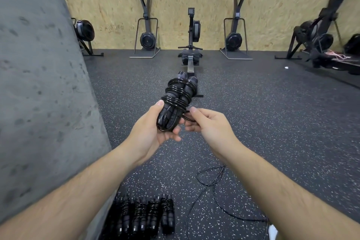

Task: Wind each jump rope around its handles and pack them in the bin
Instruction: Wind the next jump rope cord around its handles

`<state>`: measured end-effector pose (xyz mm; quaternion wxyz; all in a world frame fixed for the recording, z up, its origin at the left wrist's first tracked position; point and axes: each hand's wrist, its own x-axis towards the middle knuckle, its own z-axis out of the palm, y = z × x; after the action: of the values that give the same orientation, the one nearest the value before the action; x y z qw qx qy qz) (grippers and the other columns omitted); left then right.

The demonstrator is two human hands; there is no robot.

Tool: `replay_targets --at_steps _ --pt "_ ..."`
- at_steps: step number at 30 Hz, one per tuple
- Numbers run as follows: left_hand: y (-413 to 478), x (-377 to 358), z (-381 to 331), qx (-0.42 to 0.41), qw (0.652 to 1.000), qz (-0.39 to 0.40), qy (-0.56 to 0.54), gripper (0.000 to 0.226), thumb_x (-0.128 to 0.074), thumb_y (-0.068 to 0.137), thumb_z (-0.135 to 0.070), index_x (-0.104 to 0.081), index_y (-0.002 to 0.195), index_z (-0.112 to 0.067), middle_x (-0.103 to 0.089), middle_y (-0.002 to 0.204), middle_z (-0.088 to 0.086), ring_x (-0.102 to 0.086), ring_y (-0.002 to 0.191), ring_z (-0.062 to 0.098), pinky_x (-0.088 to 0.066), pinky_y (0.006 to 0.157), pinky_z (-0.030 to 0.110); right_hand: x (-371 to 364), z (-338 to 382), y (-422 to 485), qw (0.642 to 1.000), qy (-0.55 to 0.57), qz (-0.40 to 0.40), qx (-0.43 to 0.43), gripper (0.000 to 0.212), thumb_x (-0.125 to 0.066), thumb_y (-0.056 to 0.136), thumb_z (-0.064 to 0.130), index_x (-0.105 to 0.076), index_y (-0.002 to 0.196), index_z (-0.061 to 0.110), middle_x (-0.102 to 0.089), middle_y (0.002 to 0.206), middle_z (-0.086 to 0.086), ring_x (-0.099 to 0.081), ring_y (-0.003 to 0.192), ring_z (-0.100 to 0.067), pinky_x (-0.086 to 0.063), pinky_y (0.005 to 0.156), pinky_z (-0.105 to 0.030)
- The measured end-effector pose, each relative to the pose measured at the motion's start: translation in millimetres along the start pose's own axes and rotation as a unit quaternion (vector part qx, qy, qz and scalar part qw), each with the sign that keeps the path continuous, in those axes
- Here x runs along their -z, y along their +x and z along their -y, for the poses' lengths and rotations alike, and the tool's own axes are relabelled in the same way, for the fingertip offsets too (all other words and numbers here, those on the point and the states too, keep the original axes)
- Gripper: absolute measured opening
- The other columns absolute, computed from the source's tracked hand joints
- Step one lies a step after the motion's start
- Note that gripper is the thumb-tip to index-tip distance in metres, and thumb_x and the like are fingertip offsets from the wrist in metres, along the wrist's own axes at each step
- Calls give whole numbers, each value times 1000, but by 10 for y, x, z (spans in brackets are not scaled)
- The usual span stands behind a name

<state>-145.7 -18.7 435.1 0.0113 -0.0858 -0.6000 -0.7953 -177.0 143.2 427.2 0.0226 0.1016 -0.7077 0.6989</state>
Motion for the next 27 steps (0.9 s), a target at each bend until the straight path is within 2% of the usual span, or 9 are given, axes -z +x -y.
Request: replay_targets --at_steps 5,9,12,14,16,18,21,24,27 --pt "11 28 30 7 1000 0 4 54 -29 109 -37 -59 125 5 -62 93 24 -53 67 22 -52 58 37 6 -8 7 1000 -15 6 -5 23 -58 100 20 -77 96 7 -75 89 -18 -67 72 -19 -57 88 -44" --pt "17 17 54 24 1000 4 12 51 -32 108 -34 -59 123 7 -62 96 26 -55 68 23 -52 60 39 8 16 17 998 -55 23 -21 24 -51 99 10 -74 91 13 -70 75 -5 -64 69 -17 -57 76 -37" --pt "-4 12 74 55 998 35 10 48 -44 96 -34 -60 122 3 -64 100 26 -59 73 25 -56 63 42 -9 -19 12 981 -190 47 -9 31 -39 93 5 -66 93 20 -67 74 3 -62 66 -16 -57 76 -44" --pt "-19 20 79 67 997 49 3 53 -44 87 -33 -60 123 2 -62 100 26 -59 74 26 -57 64 43 0 -39 14 973 -223 57 -1 32 -36 90 7 -65 93 20 -67 73 7 -60 67 -15 -58 77 -48" --pt "-23 25 82 64 997 50 0 61 -42 85 -33 -54 129 7 -60 100 26 -58 73 27 -55 63 42 26 -19 1 971 -231 66 4 31 -36 90 8 -64 92 22 -65 67 13 -57 64 -12 -56 71 -41" --pt "-25 18 80 51 998 46 -5 66 -40 85 -34 -49 133 11 -59 100 27 -56 71 26 -53 60 40 36 34 -36 971 -222 84 6 28 -40 93 10 -64 98 24 -66 69 15 -54 60 -9 -49 61 -27" --pt "-38 -23 75 34 999 34 -9 56 -35 93 -30 -49 128 11 -59 103 29 -53 68 25 -49 57 38 16 84 -88 972 -209 106 17 21 -49 94 16 -61 107 27 -68 72 19 -54 59 3 -42 56 -17" --pt "-50 -57 58 27 999 20 17 41 -27 103 -21 -53 128 -3 -67 100 26 -59 68 28 -55 60 41 13 54 -76 966 -238 94 36 16 -52 94 19 -61 105 28 -64 70 19 -54 58 9 -38 56 -13" --pt "-12 -54 54 23 998 -18 64 35 -28 109 -21 -39 142 -28 -77 99 11 -73 83 35 -61 77 54 14 41 -79 960 -260 92 47 12 -53 99 18 -60 105 25 -63 83 15 -56 61 13 -37 56 -8"
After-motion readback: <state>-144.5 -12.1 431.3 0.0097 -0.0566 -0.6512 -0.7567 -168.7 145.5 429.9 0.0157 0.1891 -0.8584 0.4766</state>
